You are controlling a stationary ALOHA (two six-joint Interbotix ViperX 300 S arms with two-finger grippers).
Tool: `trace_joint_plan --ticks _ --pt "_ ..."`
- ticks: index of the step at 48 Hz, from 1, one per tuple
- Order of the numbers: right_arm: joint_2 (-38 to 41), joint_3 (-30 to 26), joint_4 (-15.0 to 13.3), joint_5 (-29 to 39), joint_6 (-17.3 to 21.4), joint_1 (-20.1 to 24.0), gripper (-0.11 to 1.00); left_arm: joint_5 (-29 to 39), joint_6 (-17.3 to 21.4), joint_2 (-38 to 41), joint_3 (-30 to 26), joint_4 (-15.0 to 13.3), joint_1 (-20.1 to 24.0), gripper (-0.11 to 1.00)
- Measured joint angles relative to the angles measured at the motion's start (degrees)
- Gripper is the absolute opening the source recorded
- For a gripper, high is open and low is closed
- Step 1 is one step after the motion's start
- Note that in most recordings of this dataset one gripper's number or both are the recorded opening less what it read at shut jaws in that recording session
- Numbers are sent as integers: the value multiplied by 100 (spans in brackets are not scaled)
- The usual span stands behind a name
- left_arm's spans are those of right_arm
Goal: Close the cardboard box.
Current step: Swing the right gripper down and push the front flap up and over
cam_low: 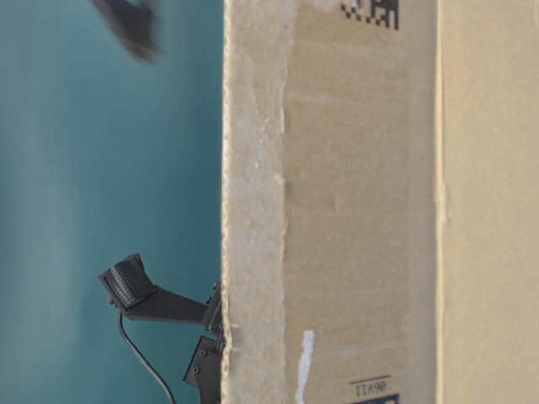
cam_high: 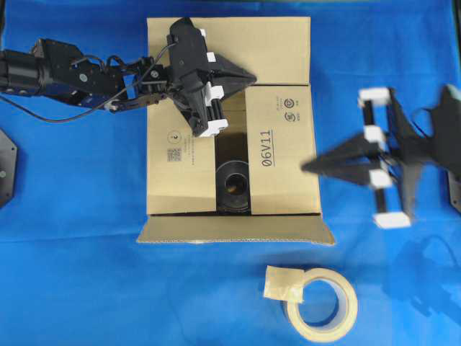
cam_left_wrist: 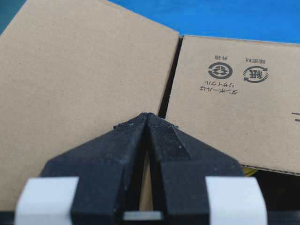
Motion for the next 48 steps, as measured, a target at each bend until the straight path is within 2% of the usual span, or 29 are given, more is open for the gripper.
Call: trace_joint_plan --ticks 9,17,27,33,48 --pt "-132 53 -35 9 -53 1090 0 0 0 0 0 0 0 0" --pt "281 62 -62 26 -70 1512 0 0 0 0 0 0 0 0" --pt "976 185 -44 35 -53 1521 0 0 0 0 9 0 0 0" --pt "1107 193 -18 18 -53 1433 0 0 -18 0 9 0 0 0" --pt "686 360 0 9 -18 642 0 0 -18 0 26 9 -26 0"
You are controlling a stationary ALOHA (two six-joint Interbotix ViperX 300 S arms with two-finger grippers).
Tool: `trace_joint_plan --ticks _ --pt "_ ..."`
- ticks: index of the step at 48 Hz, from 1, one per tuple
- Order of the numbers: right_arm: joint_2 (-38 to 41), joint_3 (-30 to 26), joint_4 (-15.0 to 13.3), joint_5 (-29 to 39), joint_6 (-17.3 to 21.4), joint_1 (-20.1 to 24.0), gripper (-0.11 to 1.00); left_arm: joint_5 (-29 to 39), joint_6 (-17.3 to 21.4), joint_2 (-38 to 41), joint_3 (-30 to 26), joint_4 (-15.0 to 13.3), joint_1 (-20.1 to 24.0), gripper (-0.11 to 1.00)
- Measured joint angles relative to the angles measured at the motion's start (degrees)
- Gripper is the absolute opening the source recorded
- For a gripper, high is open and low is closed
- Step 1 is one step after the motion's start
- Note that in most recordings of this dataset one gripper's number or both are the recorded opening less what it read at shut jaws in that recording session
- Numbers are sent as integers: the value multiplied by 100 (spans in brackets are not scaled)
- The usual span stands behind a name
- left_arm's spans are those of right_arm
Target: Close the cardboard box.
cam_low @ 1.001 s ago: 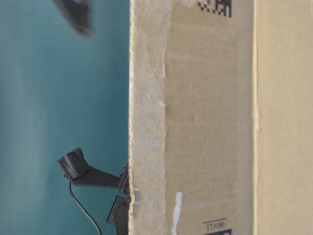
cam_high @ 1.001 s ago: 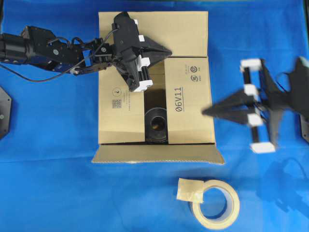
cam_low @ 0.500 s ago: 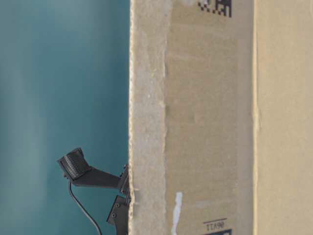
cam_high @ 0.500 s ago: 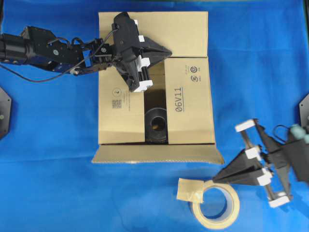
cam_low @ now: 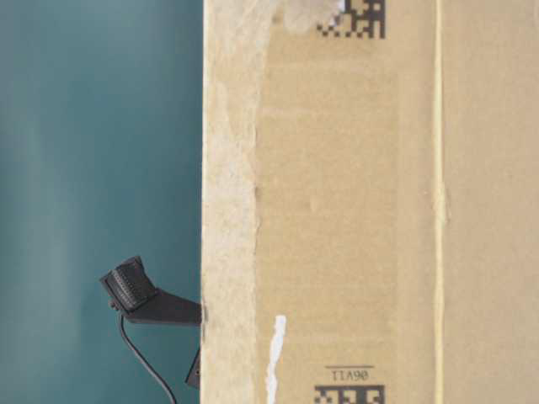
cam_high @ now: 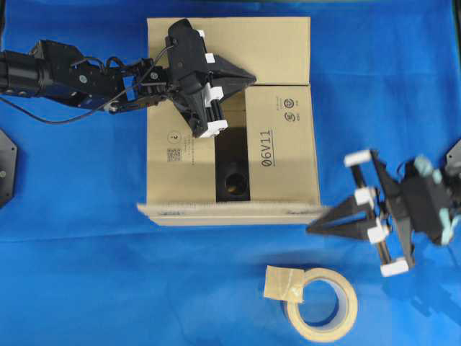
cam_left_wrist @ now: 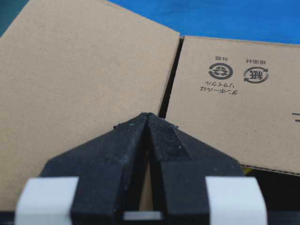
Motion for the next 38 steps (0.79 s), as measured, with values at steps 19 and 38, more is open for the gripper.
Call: trace_joint_plan --ticks 19,38 --pt "229 79 299 527 18 -1063 0 -18 -18 0 0 -9 -9 0" --pt "870 53 554 501 35 -1107 0 -26 -9 0 0 0 -18 0"
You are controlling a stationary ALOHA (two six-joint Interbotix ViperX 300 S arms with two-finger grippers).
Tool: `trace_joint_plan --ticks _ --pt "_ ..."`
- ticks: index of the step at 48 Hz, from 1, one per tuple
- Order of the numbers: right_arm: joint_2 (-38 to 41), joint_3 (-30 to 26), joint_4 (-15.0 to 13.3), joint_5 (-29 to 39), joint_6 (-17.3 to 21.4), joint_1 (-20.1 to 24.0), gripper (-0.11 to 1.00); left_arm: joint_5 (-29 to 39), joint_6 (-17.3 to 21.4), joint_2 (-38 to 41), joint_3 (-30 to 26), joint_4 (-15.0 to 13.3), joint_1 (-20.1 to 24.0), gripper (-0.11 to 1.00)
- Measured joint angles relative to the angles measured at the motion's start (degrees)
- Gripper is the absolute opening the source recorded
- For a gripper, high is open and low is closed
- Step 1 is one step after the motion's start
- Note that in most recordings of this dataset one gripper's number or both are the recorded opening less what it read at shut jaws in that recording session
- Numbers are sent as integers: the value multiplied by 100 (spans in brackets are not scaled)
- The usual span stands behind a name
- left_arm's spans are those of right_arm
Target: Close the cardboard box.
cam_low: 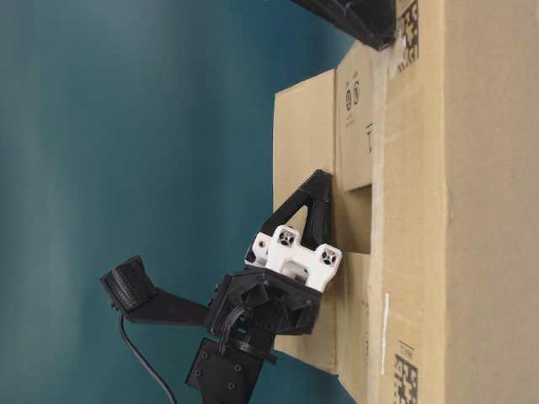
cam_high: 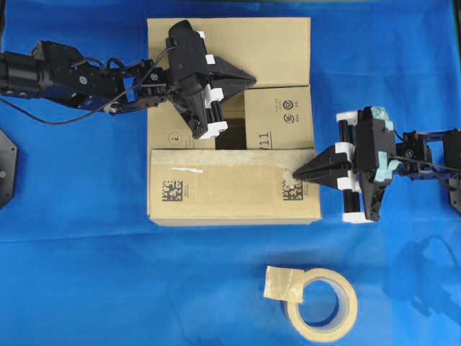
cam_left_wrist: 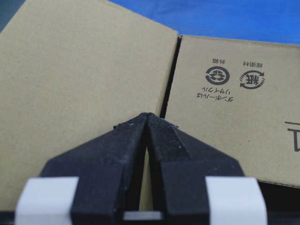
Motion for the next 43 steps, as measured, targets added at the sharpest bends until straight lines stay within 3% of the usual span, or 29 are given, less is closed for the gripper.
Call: trace_joint_plan --ticks 12,26,33,43 --pt "0 -9 18 -9 9 0 0 97 35 -141 0 -9 0 0" --pt "9 -9 26 -35 9 0 0 826 264 -1055 -255 -9 211 0" --pt "9 -9 26 -62 9 0 0 1354 571 -1283 -519 0 554 0" --pt "18 -9 26 -105 0 0 0 2285 448 -1081 -1020 -9 1389 0"
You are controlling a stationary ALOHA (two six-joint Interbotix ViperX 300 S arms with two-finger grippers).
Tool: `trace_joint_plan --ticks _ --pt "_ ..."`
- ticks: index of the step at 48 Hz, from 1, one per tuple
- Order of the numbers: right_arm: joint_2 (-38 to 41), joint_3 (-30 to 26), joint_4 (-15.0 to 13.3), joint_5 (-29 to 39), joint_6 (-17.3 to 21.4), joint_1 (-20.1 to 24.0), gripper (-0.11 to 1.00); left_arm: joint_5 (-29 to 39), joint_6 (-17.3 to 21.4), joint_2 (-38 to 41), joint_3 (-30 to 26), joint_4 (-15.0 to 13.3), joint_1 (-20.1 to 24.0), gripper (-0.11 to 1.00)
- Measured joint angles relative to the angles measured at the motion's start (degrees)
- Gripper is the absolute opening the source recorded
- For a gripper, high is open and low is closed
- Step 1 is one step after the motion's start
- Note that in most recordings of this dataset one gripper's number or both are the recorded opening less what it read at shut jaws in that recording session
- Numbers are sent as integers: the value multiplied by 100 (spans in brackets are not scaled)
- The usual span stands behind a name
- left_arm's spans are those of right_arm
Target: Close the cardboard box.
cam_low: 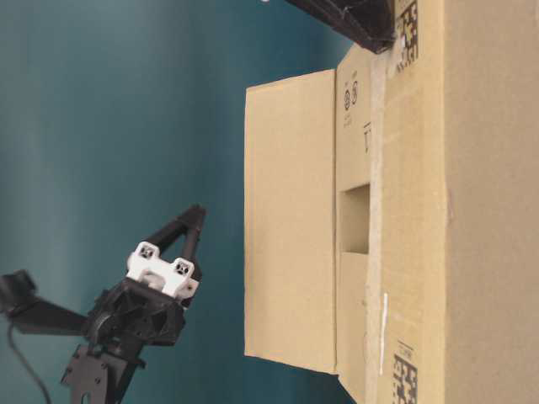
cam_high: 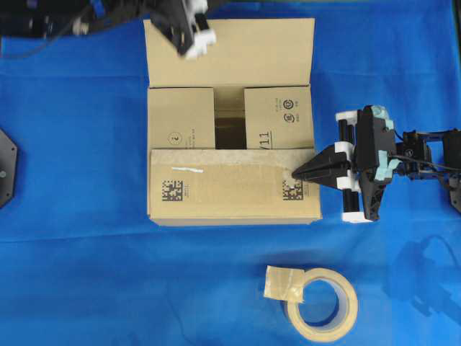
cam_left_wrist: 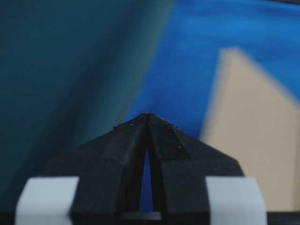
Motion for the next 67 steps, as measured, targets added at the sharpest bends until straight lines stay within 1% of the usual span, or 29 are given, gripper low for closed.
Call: trace_joint_plan --ticks 4,6,12,17,26,33,37,44,51,59,67 --pt "0 0 0 -9 0 0 0 580 18 149 -246 0 202 0" --pt "0 0 0 -9 0 0 0 844 26 211 -343 0 229 0" --pt "0 0 0 -44 -9 0 0 1608 44 352 -606 9 176 0" --pt "0 0 0 -53 -26 0 0 1978 105 396 -677 9 105 0" --pt "9 0 0 -62 -35 -9 0 2215 123 396 -694 9 -88 0" --pt "9 0 0 -62 -35 -18 0 2461 -88 308 -756 9 -185 0" --pt "9 0 -9 -62 -35 -18 0 2602 -123 167 -756 0 -290 0" --pt "9 0 0 -70 -35 -18 0 2813 -176 -44 -729 0 -554 0" --pt "9 0 0 -88 -35 -18 0 2988 -272 -255 -554 9 -844 0" --pt "9 0 0 -88 -35 -26 0 3111 -615 -483 -193 0 -1257 0" --pt "9 0 0 -88 -35 -35 0 3085 -1072 -703 176 9 -1573 0"
